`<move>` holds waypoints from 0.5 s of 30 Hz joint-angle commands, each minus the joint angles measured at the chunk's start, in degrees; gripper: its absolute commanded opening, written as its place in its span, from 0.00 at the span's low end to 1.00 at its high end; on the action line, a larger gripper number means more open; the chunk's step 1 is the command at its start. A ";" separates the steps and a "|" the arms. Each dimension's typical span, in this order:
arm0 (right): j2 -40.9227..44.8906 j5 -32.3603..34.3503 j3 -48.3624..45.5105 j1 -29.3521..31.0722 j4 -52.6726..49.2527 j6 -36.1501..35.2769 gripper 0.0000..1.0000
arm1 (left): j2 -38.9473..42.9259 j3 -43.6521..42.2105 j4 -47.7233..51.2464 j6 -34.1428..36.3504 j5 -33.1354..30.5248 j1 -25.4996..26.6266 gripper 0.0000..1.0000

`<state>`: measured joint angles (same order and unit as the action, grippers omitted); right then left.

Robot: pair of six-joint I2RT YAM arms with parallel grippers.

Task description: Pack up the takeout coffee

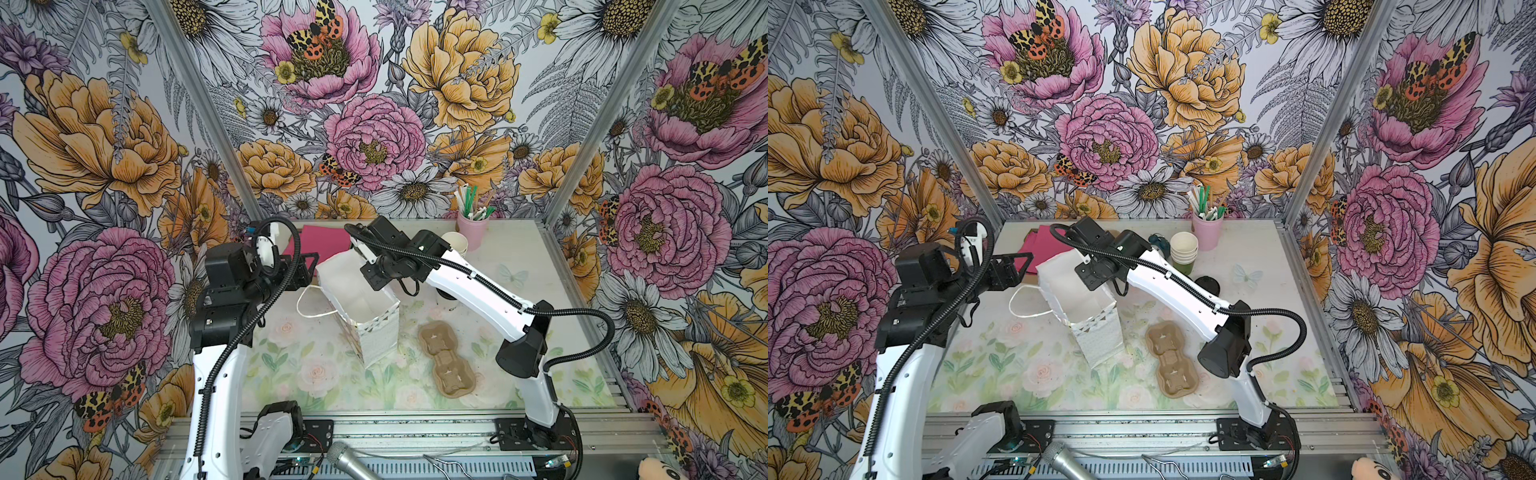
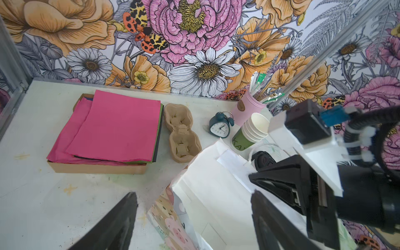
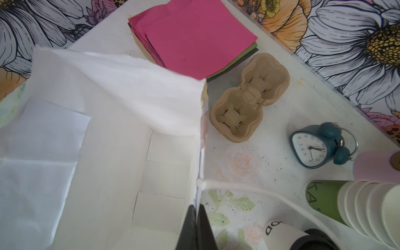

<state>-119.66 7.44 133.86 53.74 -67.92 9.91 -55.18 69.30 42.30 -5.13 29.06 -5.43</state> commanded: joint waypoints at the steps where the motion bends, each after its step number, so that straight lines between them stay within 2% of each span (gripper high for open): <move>1: -1.06 -3.69 1.55 -0.73 -0.06 -2.98 0.00 | -4.58 3.61 2.31 5.71 0.10 2.20 0.82; 7: -1.46 -6.74 1.63 -2.34 -0.11 -7.33 0.00 | -14.89 10.46 7.59 11.73 0.04 3.31 0.76; 15: -1.85 -8.83 3.04 -4.05 -0.11 -9.43 0.00 | -23.17 16.76 12.34 17.49 1.84 3.41 0.68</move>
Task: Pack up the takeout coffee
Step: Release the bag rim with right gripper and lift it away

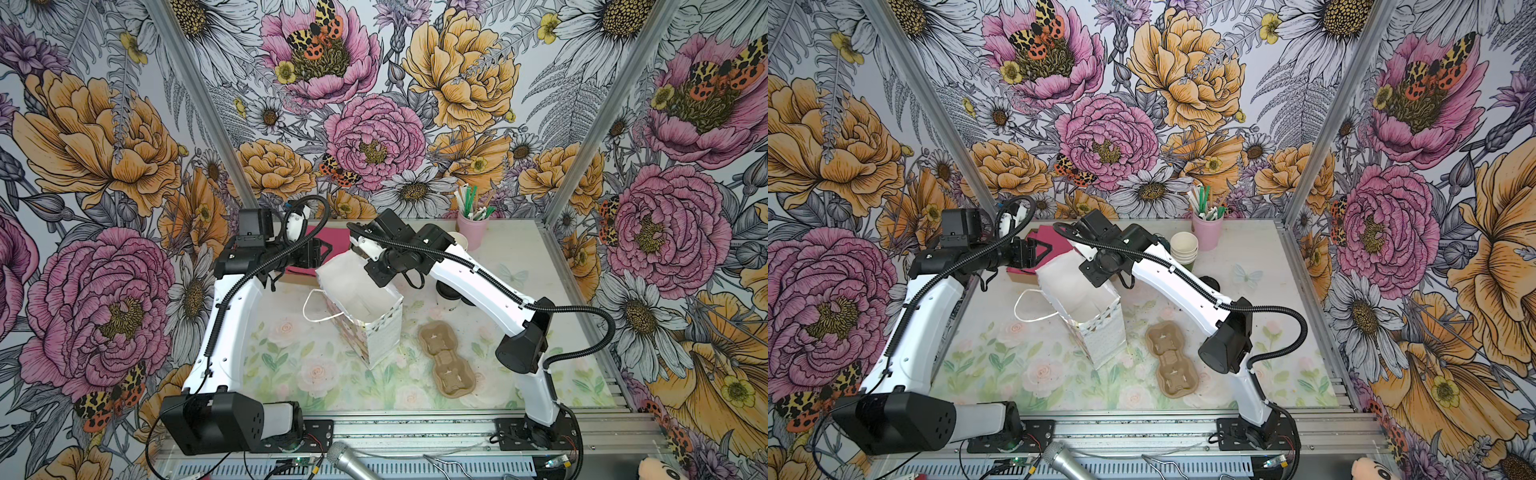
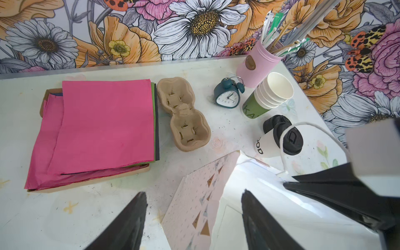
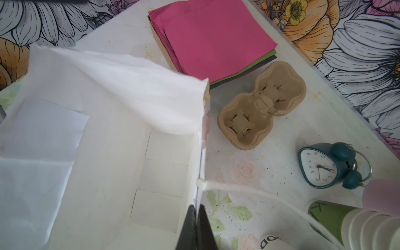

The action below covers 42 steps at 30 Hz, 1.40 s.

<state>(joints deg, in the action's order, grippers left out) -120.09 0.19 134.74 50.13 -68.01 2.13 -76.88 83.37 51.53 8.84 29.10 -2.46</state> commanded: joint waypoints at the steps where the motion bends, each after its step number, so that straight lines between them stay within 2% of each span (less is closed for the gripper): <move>1: -1.58 -1.83 2.36 -0.56 0.00 -1.76 0.00 | -2.64 3.37 4.17 3.87 2.53 0.52 0.66; 10: -2.95 -2.75 3.44 -0.88 -0.02 -1.17 0.00 | -3.71 2.86 5.40 5.91 4.24 2.81 0.61; 13: -2.96 -2.89 3.49 -1.00 -0.02 -1.16 0.00 | -4.77 2.57 5.90 6.70 1.11 4.25 0.60; 16: -2.87 -2.91 3.64 -1.00 0.07 -0.79 0.00 | -6.72 3.73 8.21 7.20 -4.38 4.85 0.55; 19: -3.09 -3.26 3.77 -0.98 0.07 -0.42 0.00 | -7.22 4.48 8.41 6.86 -5.11 4.88 0.45; 24: -3.26 -3.61 4.04 -1.01 0.07 0.15 0.00 | -7.73 5.75 8.41 6.54 -6.69 4.85 0.37; 29: -2.66 -3.25 4.88 -0.99 0.07 1.07 0.11 | -8.80 6.20 8.38 5.85 -5.31 5.26 0.14; 32: -1.18 -3.96 6.82 -1.06 0.07 2.70 0.23 | -8.47 6.72 8.33 5.32 -5.37 5.27 0.03; 36: 3.75 -1.95 9.72 -0.93 0.07 5.83 0.44 | -7.76 6.45 8.24 5.33 -4.81 5.38 0.00; 39: 9.35 1.56 8.59 -0.65 0.11 7.70 0.51 | -7.84 6.58 8.24 5.27 -3.56 5.52 0.00; 42: 16.10 6.67 3.08 -0.48 0.16 9.02 0.57 | -7.54 6.37 7.95 5.10 -2.74 5.50 0.00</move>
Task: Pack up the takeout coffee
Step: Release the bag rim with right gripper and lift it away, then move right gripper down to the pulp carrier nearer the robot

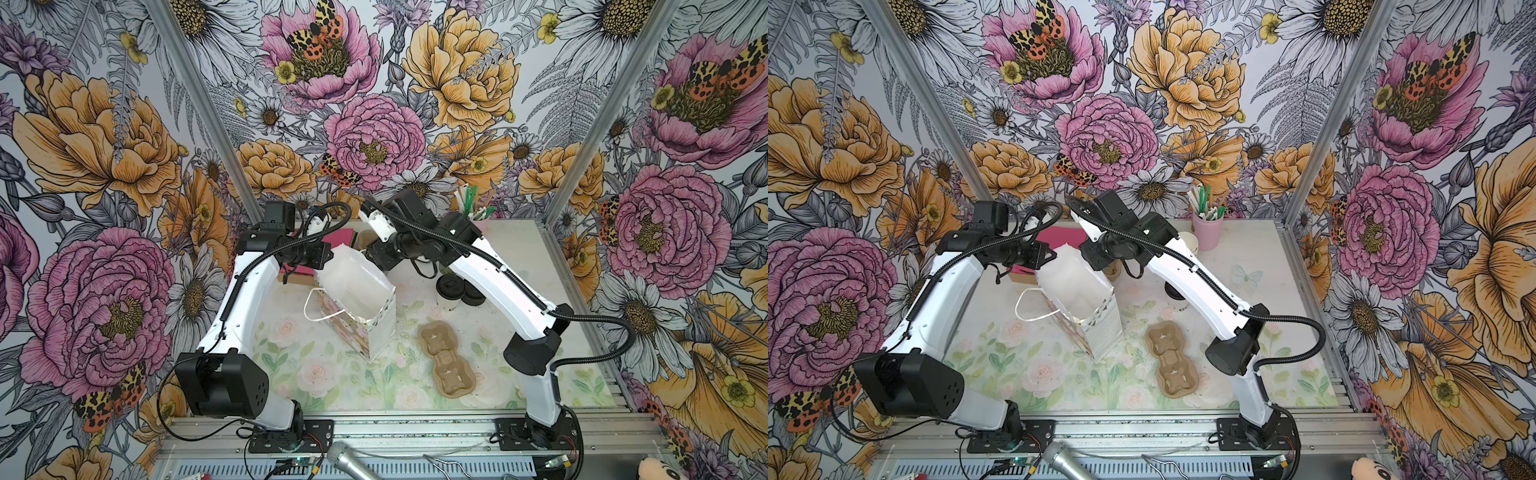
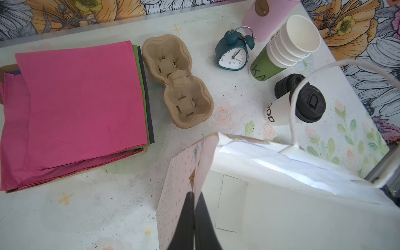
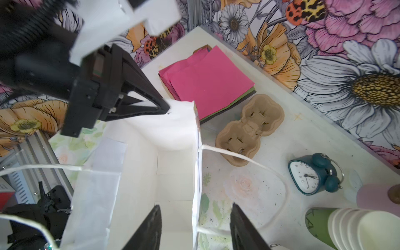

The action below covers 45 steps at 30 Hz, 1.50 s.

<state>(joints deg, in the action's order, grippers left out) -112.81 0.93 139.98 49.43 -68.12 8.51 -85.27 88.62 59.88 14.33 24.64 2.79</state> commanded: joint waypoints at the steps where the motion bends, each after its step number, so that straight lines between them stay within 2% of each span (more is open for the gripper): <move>1: 11.08 7.77 -4.62 0.14 0.35 2.98 0.58 | 1.07 0.88 -0.62 -0.57 1.87 0.28 0.00; 6: 22.65 15.29 -23.43 -0.12 1.16 6.76 0.65 | 1.91 -0.35 -1.60 -0.92 2.43 0.22 0.00; 7: 24.77 15.56 -27.06 -0.15 1.39 7.85 0.65 | 2.03 -0.50 -1.77 -0.97 2.49 0.16 0.00; 9: 29.38 16.20 -35.42 -0.34 2.32 11.30 0.76 | 2.17 -0.88 -2.04 -1.09 2.56 0.20 0.00; 10: 30.98 16.45 -39.10 -0.32 2.66 12.85 0.78 | 2.22 -0.99 -2.20 -1.21 2.62 0.12 0.00; 13: 34.80 16.15 -49.77 -0.47 3.44 17.24 0.79 | 2.35 -1.24 -2.45 -1.48 2.73 0.04 0.00; 17: 35.17 14.26 -60.04 -0.56 5.71 21.73 0.79 | 2.79 -1.90 -3.03 -1.69 2.63 -0.20 0.00; 22: 33.82 10.25 -68.31 -0.64 9.60 26.11 0.75 | 3.10 -2.66 -3.63 -1.78 2.78 -0.18 0.00; 27: 33.80 6.69 -75.19 -0.72 14.02 27.91 0.66 | 3.51 -3.18 -4.02 -1.84 2.93 -0.33 0.00; 32: 34.40 3.05 -81.80 -0.74 20.10 28.42 0.65 | 3.36 -3.32 -4.41 -2.09 3.38 -0.72 0.00; 37: 36.05 3.50 -86.95 -0.35 23.85 27.61 0.63 | 3.27 -3.55 -4.66 -2.35 3.89 -0.94 0.00; 45: 36.93 5.94 -91.78 3.54 28.29 28.11 0.60 | 3.20 -3.81 -4.64 -2.39 3.92 -1.03 0.00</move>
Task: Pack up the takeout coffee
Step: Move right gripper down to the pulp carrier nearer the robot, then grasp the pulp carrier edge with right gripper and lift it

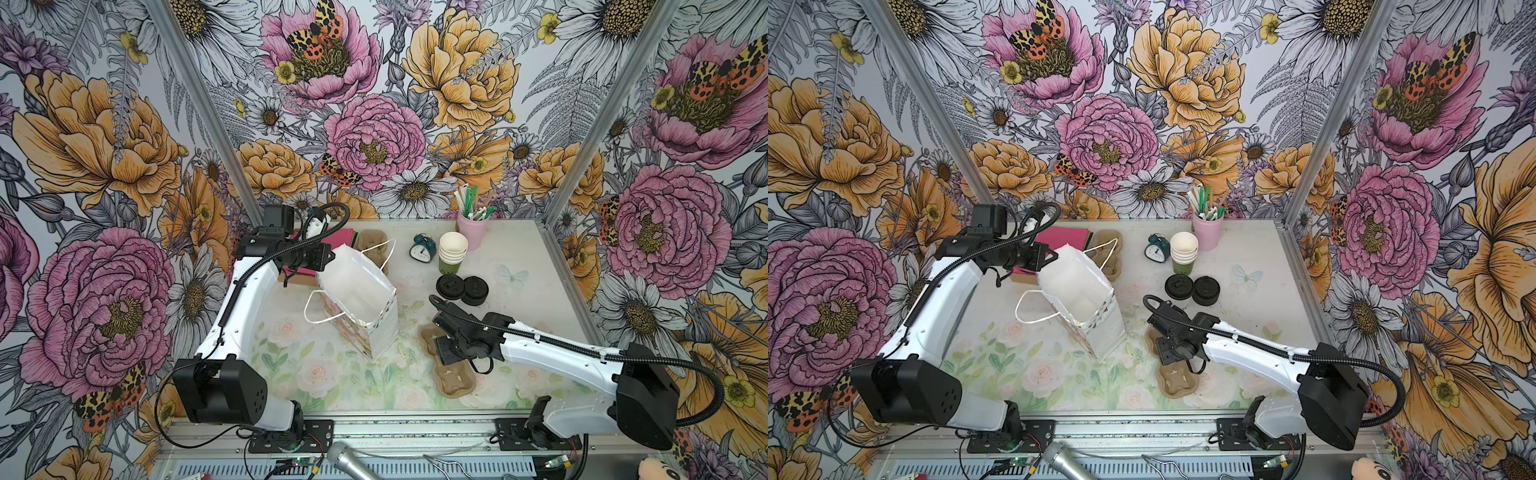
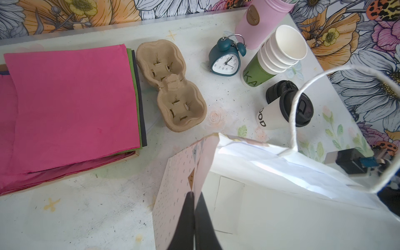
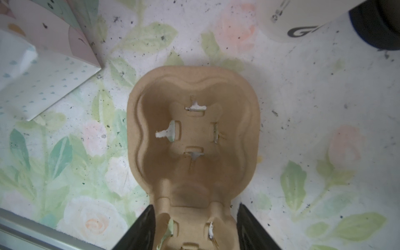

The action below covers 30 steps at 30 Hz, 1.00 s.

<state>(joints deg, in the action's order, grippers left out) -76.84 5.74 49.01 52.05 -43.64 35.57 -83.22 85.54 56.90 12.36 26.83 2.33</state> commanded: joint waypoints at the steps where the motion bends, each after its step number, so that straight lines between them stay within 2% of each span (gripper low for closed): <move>1: 0.66 0.95 -0.95 1.13 4.06 1.18 0.60 | 1.13 -0.74 -1.71 -0.46 1.78 -0.57 0.00; 13: -3.26 0.33 -1.56 1.57 4.01 1.66 0.49 | 1.13 -1.03 -1.71 -0.43 1.39 -0.57 0.00; 24: -4.54 0.04 -2.77 1.57 4.08 2.51 0.48 | 1.13 -1.22 -1.69 -0.41 1.21 -0.54 0.00; 30: -6.10 -1.03 -2.92 1.57 4.06 2.53 0.43 | 1.14 -1.22 -1.70 -0.41 1.12 -0.49 0.00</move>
<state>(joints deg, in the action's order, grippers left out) -81.52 5.74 46.87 53.34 -40.64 37.32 -83.22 84.95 56.58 12.36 26.85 2.33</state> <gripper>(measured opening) 0.437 0.045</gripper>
